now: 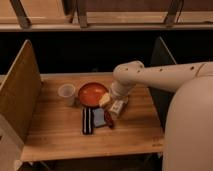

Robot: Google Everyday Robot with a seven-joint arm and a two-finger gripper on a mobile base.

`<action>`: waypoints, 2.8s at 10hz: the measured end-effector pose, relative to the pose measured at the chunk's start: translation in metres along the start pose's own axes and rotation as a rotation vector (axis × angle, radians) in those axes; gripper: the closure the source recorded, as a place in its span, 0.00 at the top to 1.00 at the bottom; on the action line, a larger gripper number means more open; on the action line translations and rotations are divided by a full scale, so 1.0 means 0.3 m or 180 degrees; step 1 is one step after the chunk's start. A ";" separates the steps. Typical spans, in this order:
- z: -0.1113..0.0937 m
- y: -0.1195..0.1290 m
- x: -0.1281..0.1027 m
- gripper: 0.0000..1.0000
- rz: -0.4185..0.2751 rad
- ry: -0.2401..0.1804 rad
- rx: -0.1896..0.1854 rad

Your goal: Drag the pepper across the table

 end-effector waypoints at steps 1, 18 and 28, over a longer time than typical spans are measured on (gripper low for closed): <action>0.001 0.003 -0.001 0.80 -0.0005 0.0001 -0.0001; 0.269 -0.029 0.211 0.80 0.0604 0.0386 -0.0003; 0.442 0.000 0.152 0.38 0.0510 0.0729 -0.0131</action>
